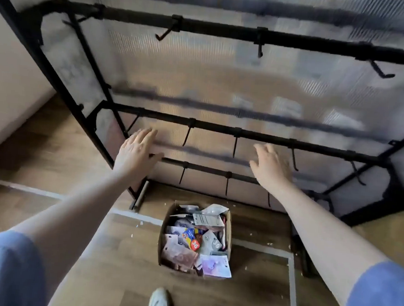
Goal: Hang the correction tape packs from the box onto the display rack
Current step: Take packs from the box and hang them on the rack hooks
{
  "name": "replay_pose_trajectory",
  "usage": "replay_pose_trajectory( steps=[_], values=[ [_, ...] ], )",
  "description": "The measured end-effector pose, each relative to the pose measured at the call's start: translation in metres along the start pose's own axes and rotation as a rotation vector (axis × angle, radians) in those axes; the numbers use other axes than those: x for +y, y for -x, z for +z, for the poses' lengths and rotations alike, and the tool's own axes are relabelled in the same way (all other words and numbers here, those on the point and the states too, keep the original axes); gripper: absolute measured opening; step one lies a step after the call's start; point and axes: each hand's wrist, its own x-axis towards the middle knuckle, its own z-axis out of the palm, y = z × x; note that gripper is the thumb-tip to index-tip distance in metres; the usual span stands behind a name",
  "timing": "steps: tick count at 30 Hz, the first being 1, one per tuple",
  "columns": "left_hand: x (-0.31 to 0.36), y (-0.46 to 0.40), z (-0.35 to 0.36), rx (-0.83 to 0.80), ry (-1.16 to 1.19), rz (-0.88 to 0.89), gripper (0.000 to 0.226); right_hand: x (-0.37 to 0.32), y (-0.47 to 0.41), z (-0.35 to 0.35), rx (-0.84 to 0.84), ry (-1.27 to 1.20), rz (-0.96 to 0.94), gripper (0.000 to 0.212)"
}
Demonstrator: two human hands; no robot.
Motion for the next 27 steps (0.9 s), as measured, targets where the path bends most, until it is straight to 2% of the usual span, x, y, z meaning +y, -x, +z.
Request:
replay_pose_trajectory(
  steps=[7,17,27],
  values=[
    [-0.037,0.024,0.101,-0.142,0.007,-0.028,0.069,0.005,0.018,0.093,-0.184,0.019,0.026,0.045],
    [-0.064,0.078,0.205,-0.366,0.043,-0.036,0.068,0.019,0.054,0.215,-0.364,0.039,0.055,0.04],
    [-0.084,0.132,0.301,-0.594,0.036,-0.081,0.067,0.042,0.111,0.319,-0.572,0.025,0.189,0.046]
  ],
)
